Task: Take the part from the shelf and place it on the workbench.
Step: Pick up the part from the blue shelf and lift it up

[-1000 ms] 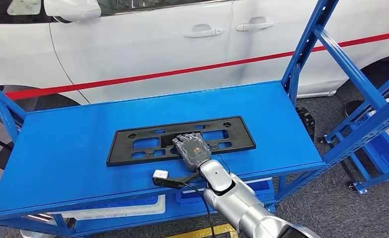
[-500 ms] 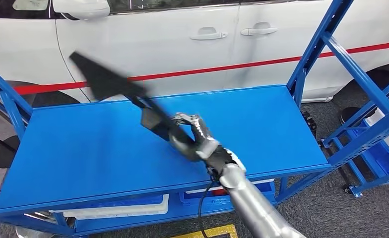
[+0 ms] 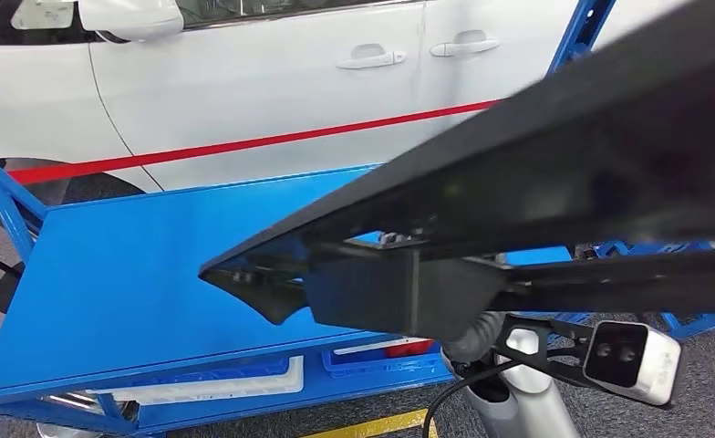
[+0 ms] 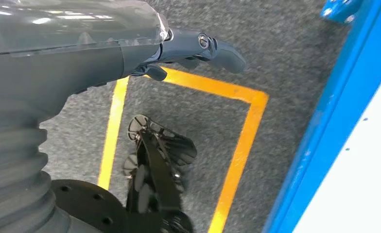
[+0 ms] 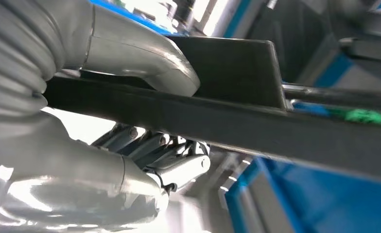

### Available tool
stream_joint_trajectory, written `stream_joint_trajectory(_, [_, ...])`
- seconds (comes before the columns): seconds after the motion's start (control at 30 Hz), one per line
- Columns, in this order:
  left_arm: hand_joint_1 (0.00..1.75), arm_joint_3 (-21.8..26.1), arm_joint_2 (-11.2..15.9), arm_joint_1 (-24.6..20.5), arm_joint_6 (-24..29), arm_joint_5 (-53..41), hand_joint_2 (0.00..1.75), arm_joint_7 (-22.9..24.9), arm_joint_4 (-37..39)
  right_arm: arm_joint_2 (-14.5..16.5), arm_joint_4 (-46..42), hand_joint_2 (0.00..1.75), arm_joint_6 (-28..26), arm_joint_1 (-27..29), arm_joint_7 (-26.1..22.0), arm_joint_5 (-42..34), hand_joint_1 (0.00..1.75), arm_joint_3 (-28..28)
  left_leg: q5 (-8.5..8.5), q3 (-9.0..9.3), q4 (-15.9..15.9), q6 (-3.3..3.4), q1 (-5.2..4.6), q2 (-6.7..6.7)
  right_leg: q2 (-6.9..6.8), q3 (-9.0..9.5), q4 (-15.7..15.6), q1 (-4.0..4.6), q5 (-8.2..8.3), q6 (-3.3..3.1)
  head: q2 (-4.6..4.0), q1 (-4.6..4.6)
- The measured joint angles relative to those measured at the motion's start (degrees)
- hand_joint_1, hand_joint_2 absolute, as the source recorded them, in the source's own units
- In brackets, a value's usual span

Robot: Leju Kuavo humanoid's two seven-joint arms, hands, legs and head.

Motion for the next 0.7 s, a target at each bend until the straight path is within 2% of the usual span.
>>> stream_joint_trajectory(0.03, [0.00, 0.0, 0.0, -0.1, -0.3, -0.2, 1.75, 0.4, 0.0, -0.2, 0.2, 1.75, 0.1, 0.4, 0.5, 0.2, 1.75, 0.9, 0.62, 0.25, -0.2, 0.05, 0.00, 0.00, 0.00, -0.13, 0.1, 0.07, 0.01, -0.01, 0.00, -0.01])
stream_joint_trajectory(0.07, [0.00, 0.0, 0.0, -0.1, -0.6, -0.5, 1.75, 0.8, 0.0, -0.5, 0.5, 1.75, 0.0, 0.8, 1.0, 0.6, 1.75, 1.8, 2.18, 1.60, -2.7, 0.19, -0.01, 0.00, 0.00, -0.24, 0.3, 0.13, 0.01, -0.01, 0.00, -0.01])
stream_joint_trajectory(0.1, [0.00, 0.0, 0.0, -0.3, -0.8, -0.7, 1.75, 1.2, 0.0, -0.8, 0.9, 1.75, 0.0, 1.1, 1.4, 1.1, 1.75, 2.8, 4.11, 3.73, -6.6, 0.45, -0.04, 0.00, 0.00, -0.33, 0.4, 0.19, 0.01, 0.00, 0.00, -0.01])
stream_joint_trajectory(0.17, [0.00, 0.0, 0.0, -0.6, -1.0, -0.8, 1.75, 1.8, 0.0, -1.4, 1.9, 1.75, -0.1, 1.5, 2.2, 2.1, 1.75, 4.7, 6.56, 7.25, -13.4, 0.99, -0.26, -0.01, 0.01, -0.58, 0.7, 0.41, 0.08, 0.23, 0.00, 0.01])
stream_joint_trajectory(0.2, [0.00, 0.0, -0.1, -0.8, -1.0, -0.8, 1.75, 2.0, 0.0, -1.7, 2.6, 1.75, 0.0, 1.6, 2.4, 2.4, 1.75, 5.7, 6.97, 7.95, -15.0, 1.21, -0.39, -0.04, 0.01, -0.71, 0.8, 0.45, 0.18, 0.44, 0.00, 0.01])
stream_joint_trajectory(0.3, [0.00, 0.0, -0.6, -0.9, -0.5, -0.8, 1.75, 2.2, 0.0, -2.6, 5.5, 1.75, 0.8, 1.7, 2.2, 3.5, 1.75, 8.3, 7.76, 7.79, -15.7, 1.93, -0.46, 0.02, 0.03, -1.01, 0.9, 0.30, 0.47, 1.40, 0.00, 0.02])
stream_joint_trajectory(0.33, [0.00, 0.0, -0.8, -0.9, -0.3, -0.8, 1.75, 2.2, 0.0, -3.0, 6.4, 1.75, 1.2, 1.7, 1.8, 3.8, 1.75, 9.0, 8.20, 7.67, -16.0, 2.28, -0.35, 0.13, 0.05, -1.28, 1.5, 0.25, -0.26, 1.74, 0.00, 0.06])
stream_joint_trajectory(0.37, [0.00, 0.0, -0.9, -0.9, -0.1, -0.8, 1.75, 2.1, 0.0, -3.4, 7.2, 1.75, 1.6, 1.7, 1.5, 4.1, 1.75, 9.7, 8.67, 7.44, -16.3, 2.63, -0.21, 0.24, 0.07, -1.90, 3.1, 0.19, -1.83, 2.05, 0.00, 0.10])
stream_joint_trajectory(0.47, [0.00, 0.0, -1.2, -0.9, 0.4, -0.8, 1.75, 2.1, 0.0, -4.5, 9.7, 1.75, 2.5, 1.8, 0.6, 4.7, 1.75, 11.5, 9.81, 5.96, -16.3, 3.02, -0.20, 0.37, 0.08, -5.30, 12.9, -0.30, -8.68, 2.80, 0.00, 0.20])
stream_joint_trajectory(0.5, [0.00, 0.0, -1.2, -0.9, 0.4, -0.8, 1.75, 2.1, 0.0, -4.8, 10.3, 1.75, 2.6, 1.9, 0.4, 4.9, 1.75, 12.0, 10.15, 5.37, -16.2, 2.95, -0.22, 0.38, 0.07, -5.83, 15.3, -0.49, -9.73, 2.97, 0.00, 0.20])
stream_joint_trajectory(0.53, [0.00, 0.0, -1.3, -0.9, 0.5, -0.8, 1.75, 2.1, 0.0, -5.1, 10.8, 1.75, 2.6, 1.9, 0.4, 4.9, 1.75, 12.3, 10.49, 4.78, -16.1, 2.85, -0.22, 0.38, 0.05, -5.40, 15.9, -0.66, -9.67, 3.10, 0.00, 0.20])
stream_joint_trajectory(0.57, [0.00, 0.0, -1.3, -0.9, 0.6, -0.8, 1.75, 2.2, 0.0, -5.2, 11.2, 1.75, 2.6, 1.9, 0.3, 5.0, 1.75, 12.6, 10.81, 4.20, -15.9, 2.71, -0.21, 0.38, 0.04, -3.71, 14.0, -0.84, -8.59, 3.17, 0.00, 0.20])
stream_joint_trajectory(0.63, [0.00, 0.0, -1.4, -0.9, 0.7, -0.8, 1.75, 2.2, 0.0, -5.4, 11.8, 1.75, 2.7, 1.8, 0.3, 5.0, 1.75, 13.0, 11.38, 3.25, -15.4, 2.27, -0.23, 0.31, 0.04, 1.68, 6.2, -1.08, -6.15, 3.15, 0.00, 0.21])
stream_joint_trajectory(0.67, [0.00, 0.0, -1.4, -0.9, 0.7, -0.8, 1.75, 2.2, 0.0, -5.5, 12.0, 1.75, 2.8, 1.8, 0.3, 5.0, 1.75, 13.2, 11.67, 2.96, -15.2, 1.94, -0.25, 0.26, 0.13, 3.73, 3.0, -0.99, -5.23, 2.98, 0.00, 0.18])
stream_joint_trajectory(0.7, [0.00, 0.0, -1.5, -0.9, 0.7, -0.8, 1.75, 2.1, 0.0, -5.5, 12.2, 1.75, 2.8, 1.7, 0.3, 5.0, 1.75, 13.3, 11.95, 2.81, -15.1, 1.58, -0.27, 0.23, 0.21, 4.81, 1.1, -0.86, -4.91, 2.78, 0.00, 0.20])
